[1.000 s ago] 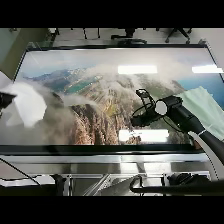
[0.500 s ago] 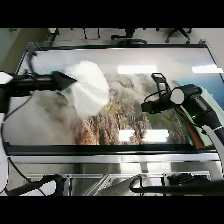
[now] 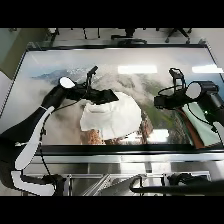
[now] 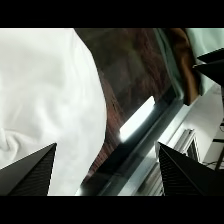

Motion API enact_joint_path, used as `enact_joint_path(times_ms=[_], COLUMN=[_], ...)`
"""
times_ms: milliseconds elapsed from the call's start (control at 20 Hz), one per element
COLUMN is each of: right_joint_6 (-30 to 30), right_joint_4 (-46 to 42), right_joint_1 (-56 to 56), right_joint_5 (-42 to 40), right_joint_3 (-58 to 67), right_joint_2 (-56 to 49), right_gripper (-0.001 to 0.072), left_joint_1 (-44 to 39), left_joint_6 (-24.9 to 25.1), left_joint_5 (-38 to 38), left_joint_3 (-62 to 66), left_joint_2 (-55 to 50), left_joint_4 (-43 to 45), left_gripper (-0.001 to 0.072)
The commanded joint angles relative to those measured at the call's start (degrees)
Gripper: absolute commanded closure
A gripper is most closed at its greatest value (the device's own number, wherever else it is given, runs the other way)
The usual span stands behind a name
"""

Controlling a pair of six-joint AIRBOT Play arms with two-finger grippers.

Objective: Fold the shirts.

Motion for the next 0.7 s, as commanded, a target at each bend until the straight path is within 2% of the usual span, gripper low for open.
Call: enact_joint_path(times_ms=[0, 50, 100, 150, 350, 500, 650], right_joint_6=[-2.19, -3.72, -5.18, -6.75, -13.7, -18.64, -21.57], right_joint_4=[4.7, 7.3, 9.77, 12.0, 17.07, 18.71, 19.69], right_joint_1=[-0.46, -0.44, -0.44, -0.44, -0.44, -0.68, -0.72], right_joint_5=[0.44, 1.27, 1.77, 1.79, -0.02, -3.54, -3.85], right_joint_3=[-0.02, -0.22, -0.81, -1.66, -2.69, -2.08, 0.68], right_joint_2=[-1.4, -2.69, -4.17, -5.9, -14.53, -19.06, -22.88], right_gripper=[0.0387, 0.0379, 0.0265, 0.0201, 0.0202, 0.0202, 0.0203], left_joint_1=[6.58, 9.05, 11.19, 13.11, 18.38, 20.72, 19.28], left_joint_6=[-3.98, -5.03, -5.46, -5.51, -5.42, -4.22, -4.09], left_joint_5=[-14.14, -16.92, -18.88, -20.09, -14.88, -5.81, -1.64], left_joint_3=[8.22, 8.09, 6.6, 3.69, -17.14, -29.4, -33.05], left_joint_2=[-0.79, 0.37, 1.88, 3.67, 11.63, 12.37, 8.35], left_joint_4=[1.36, 3.08, 6.01, 10.05, 21.94, 21.33, 19.87], left_gripper=[0.0021, 0.0022, 0.0021, 0.0022, 0.0021, 0.0021, 0.002])
